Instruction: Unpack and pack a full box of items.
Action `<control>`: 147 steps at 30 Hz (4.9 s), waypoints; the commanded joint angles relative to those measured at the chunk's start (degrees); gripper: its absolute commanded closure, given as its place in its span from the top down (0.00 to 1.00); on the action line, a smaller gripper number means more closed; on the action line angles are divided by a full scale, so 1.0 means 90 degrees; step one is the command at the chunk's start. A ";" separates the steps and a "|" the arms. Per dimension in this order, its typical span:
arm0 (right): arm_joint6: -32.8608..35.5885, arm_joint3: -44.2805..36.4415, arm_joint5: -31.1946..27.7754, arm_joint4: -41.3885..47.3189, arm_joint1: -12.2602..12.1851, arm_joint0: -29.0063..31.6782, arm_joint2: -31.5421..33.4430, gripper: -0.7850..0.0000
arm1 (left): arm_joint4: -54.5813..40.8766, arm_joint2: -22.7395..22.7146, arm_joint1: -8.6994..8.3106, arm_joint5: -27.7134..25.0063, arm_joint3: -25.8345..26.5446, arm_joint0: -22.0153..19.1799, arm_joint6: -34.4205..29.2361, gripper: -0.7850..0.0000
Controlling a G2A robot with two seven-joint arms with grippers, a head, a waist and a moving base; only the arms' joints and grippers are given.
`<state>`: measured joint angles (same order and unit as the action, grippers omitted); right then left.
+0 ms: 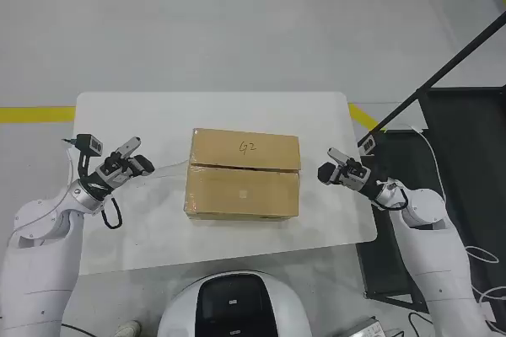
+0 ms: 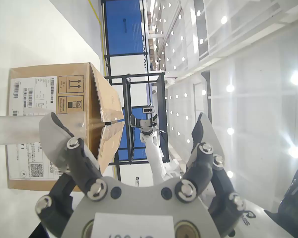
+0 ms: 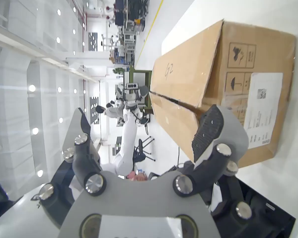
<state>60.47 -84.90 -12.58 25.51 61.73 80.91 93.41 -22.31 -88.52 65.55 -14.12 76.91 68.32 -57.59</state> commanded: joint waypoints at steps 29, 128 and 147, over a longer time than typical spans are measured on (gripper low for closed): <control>0.0860 0.0311 -0.0612 -0.0487 -0.0066 -0.0131 -0.0398 1.00 | 0.0104 0.0555 -0.0040 -0.0812 -0.1414 -0.1457 -0.1393 1.00; 0.2736 0.1128 -0.0733 0.2679 -0.0609 0.0179 -0.1221 1.00 | -0.1409 0.2956 0.0156 -0.0403 -0.2825 -0.2642 -0.2393 1.00; 0.2599 0.1510 -0.0789 0.2849 -0.0582 0.0057 -0.1031 1.00 | -0.2552 0.3632 0.0853 -0.0814 -0.4175 -0.4175 -0.1892 1.00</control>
<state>84.05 -71.54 -19.71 51.09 56.47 81.46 84.04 -45.21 -56.66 72.56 -21.06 40.71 31.89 -76.02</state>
